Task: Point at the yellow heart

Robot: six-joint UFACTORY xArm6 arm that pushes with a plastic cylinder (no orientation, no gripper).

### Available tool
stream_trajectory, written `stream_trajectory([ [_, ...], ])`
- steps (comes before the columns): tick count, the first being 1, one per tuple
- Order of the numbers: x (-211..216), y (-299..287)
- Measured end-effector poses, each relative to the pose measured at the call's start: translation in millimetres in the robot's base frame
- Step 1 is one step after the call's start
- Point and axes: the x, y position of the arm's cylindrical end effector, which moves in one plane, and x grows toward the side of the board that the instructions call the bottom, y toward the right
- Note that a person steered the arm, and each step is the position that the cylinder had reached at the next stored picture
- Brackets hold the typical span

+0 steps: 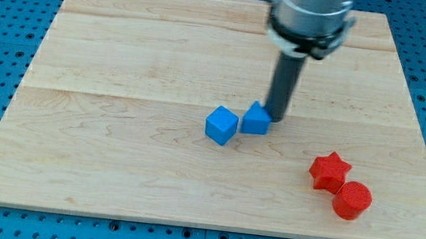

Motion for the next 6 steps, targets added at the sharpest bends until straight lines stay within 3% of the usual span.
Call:
stream_trajectory([
  [1,-14,-5],
  [4,-242,-10],
  [5,-258,36],
  [6,-246,63],
])
